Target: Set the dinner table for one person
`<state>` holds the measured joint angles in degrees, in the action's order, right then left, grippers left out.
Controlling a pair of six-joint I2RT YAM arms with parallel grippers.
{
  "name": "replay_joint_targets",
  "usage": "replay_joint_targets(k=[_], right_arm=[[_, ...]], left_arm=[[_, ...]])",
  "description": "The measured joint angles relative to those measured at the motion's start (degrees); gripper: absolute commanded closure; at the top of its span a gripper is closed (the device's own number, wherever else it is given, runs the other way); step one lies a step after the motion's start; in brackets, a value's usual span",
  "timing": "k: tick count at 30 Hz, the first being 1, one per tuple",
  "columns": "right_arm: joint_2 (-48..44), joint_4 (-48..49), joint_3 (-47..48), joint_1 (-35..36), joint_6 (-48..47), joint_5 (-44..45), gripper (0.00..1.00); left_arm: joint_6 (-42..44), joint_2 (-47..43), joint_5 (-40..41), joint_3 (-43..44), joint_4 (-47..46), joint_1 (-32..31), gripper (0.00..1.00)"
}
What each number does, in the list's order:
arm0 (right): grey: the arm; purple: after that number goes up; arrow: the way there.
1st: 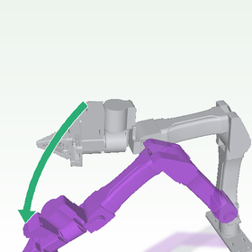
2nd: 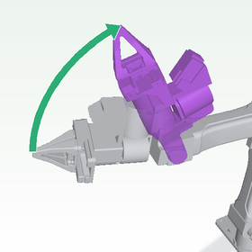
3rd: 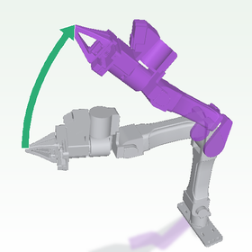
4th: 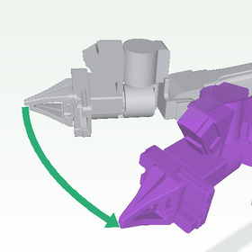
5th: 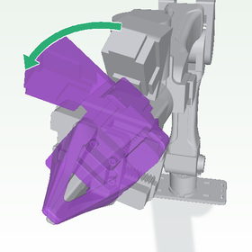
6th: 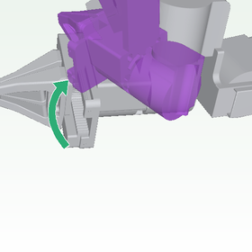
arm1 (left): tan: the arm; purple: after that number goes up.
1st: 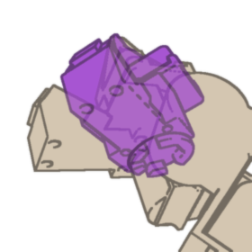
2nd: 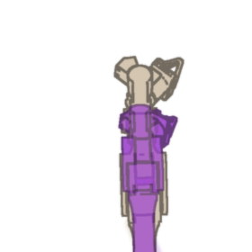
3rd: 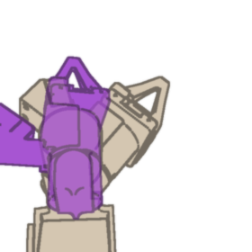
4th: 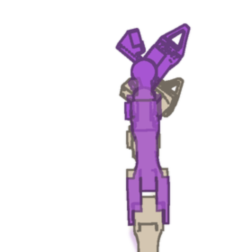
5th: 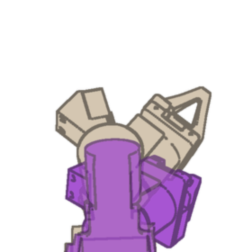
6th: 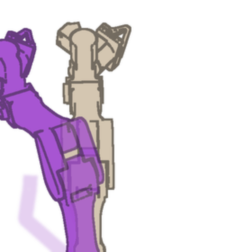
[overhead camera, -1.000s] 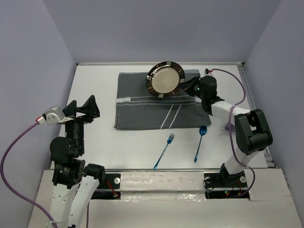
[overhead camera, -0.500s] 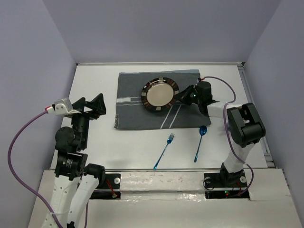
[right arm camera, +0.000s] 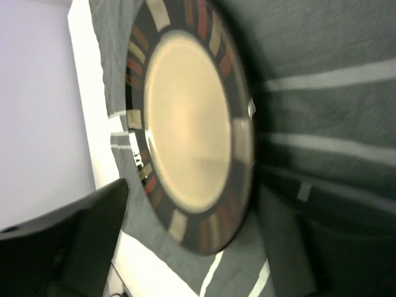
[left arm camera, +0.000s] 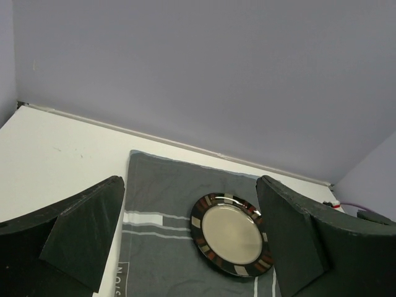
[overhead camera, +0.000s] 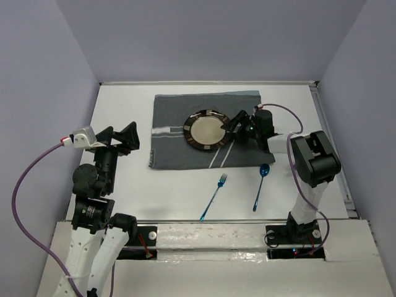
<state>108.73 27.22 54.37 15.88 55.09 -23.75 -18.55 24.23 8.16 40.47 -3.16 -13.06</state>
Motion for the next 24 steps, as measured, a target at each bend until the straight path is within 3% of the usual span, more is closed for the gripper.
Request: replay_joint_targets(k=[7,10,13,16,20,24], right_arm=[[-9.33,-7.85,-1.55,0.33,-6.84,4.44,0.03],[-17.07,-12.37,-2.80,0.33,-10.73,8.94,0.09],[-28.57,-20.00,-3.87,0.04,-15.45,17.59,0.18],[-38.73,-27.41,-3.89,-1.20,-19.08,28.00,0.21],[-50.88,-35.47,-6.64,-5.07,-21.09,41.57,0.21],[-54.62,-43.41,-8.35,-10.27,-21.92,48.52,0.21]], left_arm=[[-0.07,-0.31,-0.87,0.00,0.00,-1.07,0.01],[-0.04,-1.16,-1.68,0.00,0.02,-2.82,0.01],[0.09,-2.36,-2.75,0.07,0.11,-5.20,0.01],[0.68,-2.99,-4.57,0.81,0.66,-8.57,0.01],[1.57,-4.76,-5.90,0.83,1.22,-13.64,0.01],[2.78,-5.68,-6.16,0.81,1.36,-17.68,0.01]])
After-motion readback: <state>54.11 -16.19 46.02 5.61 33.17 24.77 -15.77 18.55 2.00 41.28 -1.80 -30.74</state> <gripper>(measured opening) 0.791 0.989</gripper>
